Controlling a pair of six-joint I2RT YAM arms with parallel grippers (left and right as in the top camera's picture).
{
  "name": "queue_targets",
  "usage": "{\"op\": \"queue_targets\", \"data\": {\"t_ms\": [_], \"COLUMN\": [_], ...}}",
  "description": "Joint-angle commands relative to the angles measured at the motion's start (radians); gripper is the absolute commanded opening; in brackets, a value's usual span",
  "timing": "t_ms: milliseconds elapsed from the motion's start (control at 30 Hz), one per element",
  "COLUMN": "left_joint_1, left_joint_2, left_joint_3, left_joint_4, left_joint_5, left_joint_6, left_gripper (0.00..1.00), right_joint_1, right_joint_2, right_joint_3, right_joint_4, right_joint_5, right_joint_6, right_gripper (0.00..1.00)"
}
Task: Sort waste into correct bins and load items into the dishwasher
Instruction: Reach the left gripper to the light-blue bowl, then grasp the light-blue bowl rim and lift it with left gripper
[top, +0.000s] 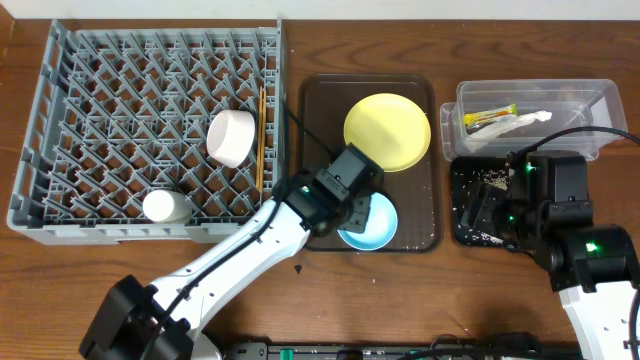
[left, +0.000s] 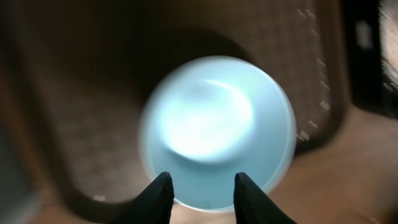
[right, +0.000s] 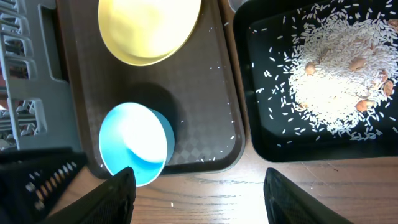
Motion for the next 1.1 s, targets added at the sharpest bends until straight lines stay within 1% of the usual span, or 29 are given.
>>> {"op": "queue_targets", "data": {"t_ms": [0,100,167,267,300,333,400,433,500,567,633,767,867,900,1000,1067], "left_joint_1": [0.023,0.024,0.024,0.024,0.024,0.024,0.024,0.024,0.024,0.025,0.029,0.048,0.074,0.090,0.130,0.162], "left_joint_2": [0.047,0.093,0.134,0.184,0.196,0.209,0.216,0.214,0.199,0.167,0.122,-0.010,-0.114,-0.158,-0.201,-0.204], "left_joint_3": [-0.033,-0.050,-0.051,-0.051,-0.051,-0.051,-0.051,-0.049,-0.032,-0.001,0.031,0.105,0.134,0.133,0.133,0.133], "left_joint_4": [-0.012,-0.006,0.008,0.026,0.033,0.043,0.055,0.060,0.048,0.019,-0.019,-0.121,-0.177,-0.200,-0.256,-0.290], "left_joint_5": [-0.098,-0.074,-0.030,-0.015,-0.010,0.002,0.003,0.004,0.003,0.002,-0.034,-0.230,-0.455,-0.586,-0.800,-0.906], "left_joint_6": [0.030,0.030,0.033,0.034,0.034,0.035,0.035,0.035,0.042,0.076,0.097,0.130,0.159,0.180,0.216,0.229], "left_gripper": [0.36,0.38,0.39,0.39,0.38,0.31,0.14,0.08,0.08,0.07,0.07,0.08,0.08,0.07,0.07,0.08], "right_joint_1": [-0.008,-0.008,-0.008,-0.008,-0.008,-0.008,-0.008,-0.008,-0.008,-0.008,-0.008,-0.008,-0.008,-0.008,-0.008,-0.008], "right_joint_2": [0.000,0.000,0.000,0.000,0.000,0.000,0.000,0.000,0.000,0.000,0.000,0.000,0.000,0.000,0.000,0.000], "right_joint_3": [0.005,0.005,0.005,0.005,0.005,0.005,0.005,0.005,0.005,0.005,0.005,0.005,0.005,0.005,0.005,0.005], "right_joint_4": [0.001,0.000,0.002,0.003,0.002,0.002,0.002,0.002,0.002,0.002,0.003,0.003,0.003,0.003,0.003,0.003], "right_joint_5": [-0.005,-0.005,-0.005,-0.005,-0.005,-0.005,-0.005,-0.005,-0.005,-0.005,-0.005,-0.005,-0.005,-0.005,-0.005,-0.005], "right_joint_6": [0.003,0.003,0.003,0.004,0.003,0.003,0.003,0.004,0.003,0.004,0.003,0.003,0.003,0.003,0.003,0.003], "right_gripper": [0.64,0.64,0.64,0.64,0.64,0.64,0.64,0.64,0.64,0.64,0.64,0.64,0.64,0.64,0.64,0.64]}}
